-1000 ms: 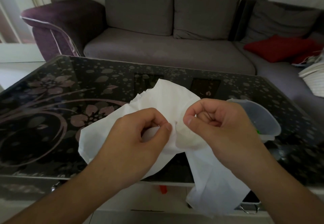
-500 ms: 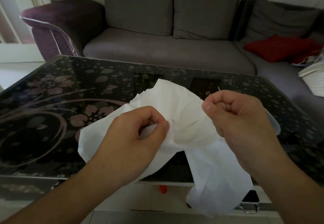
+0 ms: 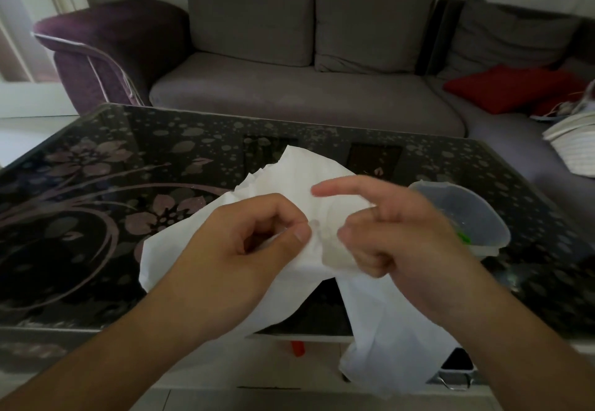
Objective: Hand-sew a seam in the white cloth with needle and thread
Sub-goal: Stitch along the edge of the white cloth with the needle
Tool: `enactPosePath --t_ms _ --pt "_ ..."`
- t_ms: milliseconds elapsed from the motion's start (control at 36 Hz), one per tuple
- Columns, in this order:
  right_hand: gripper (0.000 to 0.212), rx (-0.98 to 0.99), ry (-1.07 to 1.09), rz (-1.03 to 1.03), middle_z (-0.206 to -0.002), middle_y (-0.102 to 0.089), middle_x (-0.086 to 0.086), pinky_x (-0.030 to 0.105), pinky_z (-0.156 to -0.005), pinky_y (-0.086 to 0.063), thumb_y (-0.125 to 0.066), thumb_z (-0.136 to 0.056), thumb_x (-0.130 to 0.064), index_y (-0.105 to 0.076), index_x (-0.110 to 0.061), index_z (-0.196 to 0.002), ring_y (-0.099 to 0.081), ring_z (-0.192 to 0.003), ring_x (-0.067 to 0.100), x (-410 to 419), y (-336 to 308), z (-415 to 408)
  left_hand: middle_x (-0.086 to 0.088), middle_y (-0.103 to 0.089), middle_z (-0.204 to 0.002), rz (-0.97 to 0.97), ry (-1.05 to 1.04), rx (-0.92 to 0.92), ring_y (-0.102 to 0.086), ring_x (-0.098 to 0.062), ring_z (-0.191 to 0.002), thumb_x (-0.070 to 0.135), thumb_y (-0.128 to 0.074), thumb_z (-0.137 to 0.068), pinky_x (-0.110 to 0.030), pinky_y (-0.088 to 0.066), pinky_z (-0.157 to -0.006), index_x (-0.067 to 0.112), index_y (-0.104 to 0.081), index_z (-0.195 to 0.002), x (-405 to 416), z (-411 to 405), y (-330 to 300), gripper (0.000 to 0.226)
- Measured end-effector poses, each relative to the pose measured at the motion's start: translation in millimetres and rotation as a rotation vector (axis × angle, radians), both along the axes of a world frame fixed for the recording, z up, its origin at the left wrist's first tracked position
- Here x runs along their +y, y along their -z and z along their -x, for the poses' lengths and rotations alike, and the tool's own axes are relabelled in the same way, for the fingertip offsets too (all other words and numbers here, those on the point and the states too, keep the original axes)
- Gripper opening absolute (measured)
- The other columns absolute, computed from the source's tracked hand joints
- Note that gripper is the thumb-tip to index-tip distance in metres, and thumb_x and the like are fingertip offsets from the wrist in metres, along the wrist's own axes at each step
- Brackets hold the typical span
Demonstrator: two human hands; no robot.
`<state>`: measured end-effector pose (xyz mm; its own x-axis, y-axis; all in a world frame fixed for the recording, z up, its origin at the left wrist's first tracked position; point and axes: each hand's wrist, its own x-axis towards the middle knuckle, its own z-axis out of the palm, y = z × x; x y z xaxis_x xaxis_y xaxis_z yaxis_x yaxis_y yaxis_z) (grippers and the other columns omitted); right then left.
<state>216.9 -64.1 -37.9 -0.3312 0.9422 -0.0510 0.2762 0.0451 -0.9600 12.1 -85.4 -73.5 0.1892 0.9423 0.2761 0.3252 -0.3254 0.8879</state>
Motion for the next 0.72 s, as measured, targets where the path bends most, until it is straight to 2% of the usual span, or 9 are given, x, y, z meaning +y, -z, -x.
enactPosePath --t_ms 83,167,250,389,500,611,722 --pt "0.049 -0.096 -0.168 -0.023 -0.053 -0.042 0.002 0.030 -0.050 -0.032 -0.065 -0.091 0.004 -0.072 -0.037 -0.116 -0.036 -0.051 0.017 -2 2 2 0.008 -0.065 -0.069 -0.001 0.048 -0.032 -0.054 -0.004 -0.064 0.026 -0.066 -0.097 -0.011 -0.041 -0.062 0.025 -0.075 -0.087 1 2 1 0.014" --pt "0.022 -0.165 -0.125 -0.082 -0.052 -0.047 0.002 0.024 -0.049 -0.036 -0.071 -0.094 -0.012 -0.074 -0.032 -0.102 -0.040 -0.050 0.015 -1 6 3 0.001 -0.067 -0.073 0.002 0.088 -0.036 -0.058 -0.015 -0.068 0.032 -0.064 -0.094 -0.014 -0.043 -0.064 0.025 -0.076 -0.088 1 2 0 0.015" --pt "0.007 -0.178 -0.050 -0.113 -0.052 -0.051 -0.002 0.019 -0.049 -0.037 -0.071 -0.095 -0.025 -0.074 -0.029 -0.091 -0.042 -0.050 0.009 0 7 1 0.012 -0.068 -0.075 -0.001 0.070 0.003 -0.061 -0.006 -0.072 0.028 -0.065 -0.096 -0.012 -0.044 -0.067 0.029 -0.075 -0.087 2 3 0 0.014" --pt "0.010 -0.164 0.035 -0.120 -0.051 -0.050 -0.005 0.017 -0.052 -0.038 -0.068 -0.097 -0.025 -0.075 -0.028 -0.089 -0.045 -0.047 0.003 0 6 -2 0.012 -0.070 -0.081 -0.009 0.017 0.048 -0.065 -0.009 -0.079 0.027 -0.065 -0.098 -0.022 -0.044 -0.074 0.030 -0.074 -0.087 4 4 0 0.014" --pt "0.013 -0.170 0.125 -0.187 -0.050 -0.049 0.001 0.011 -0.048 -0.039 -0.068 -0.097 -0.021 -0.075 -0.031 -0.092 -0.042 -0.045 0.007 0 4 -5 0.010 -0.069 -0.079 0.007 -0.006 0.037 -0.063 -0.008 -0.076 0.030 -0.064 -0.096 -0.014 -0.044 -0.070 0.028 -0.073 -0.085 3 4 -1 0.015" --pt "0.015 -0.238 0.202 -0.289 -0.049 -0.052 0.001 0.008 -0.043 -0.037 -0.068 -0.096 -0.022 -0.075 -0.029 -0.085 -0.041 -0.042 0.006 2 0 -12 0.015 -0.068 -0.075 0.021 -0.058 0.054 -0.061 -0.001 -0.073 0.028 -0.064 -0.097 -0.007 -0.042 -0.068 0.029 -0.072 -0.080 4 3 -2 0.018" --pt "0.019 -0.323 0.239 -0.352 -0.050 -0.057 -0.002 0.009 -0.040 -0.035 -0.066 -0.097 -0.022 -0.074 -0.028 -0.081 -0.045 -0.039 0.004 5 1 -16 0.013 -0.070 -0.079 0.047 -0.075 0.027 -0.064 -0.004 -0.077 0.030 -0.063 -0.096 -0.012 -0.043 -0.070 0.027 -0.073 -0.082 4 4 -2 0.017"
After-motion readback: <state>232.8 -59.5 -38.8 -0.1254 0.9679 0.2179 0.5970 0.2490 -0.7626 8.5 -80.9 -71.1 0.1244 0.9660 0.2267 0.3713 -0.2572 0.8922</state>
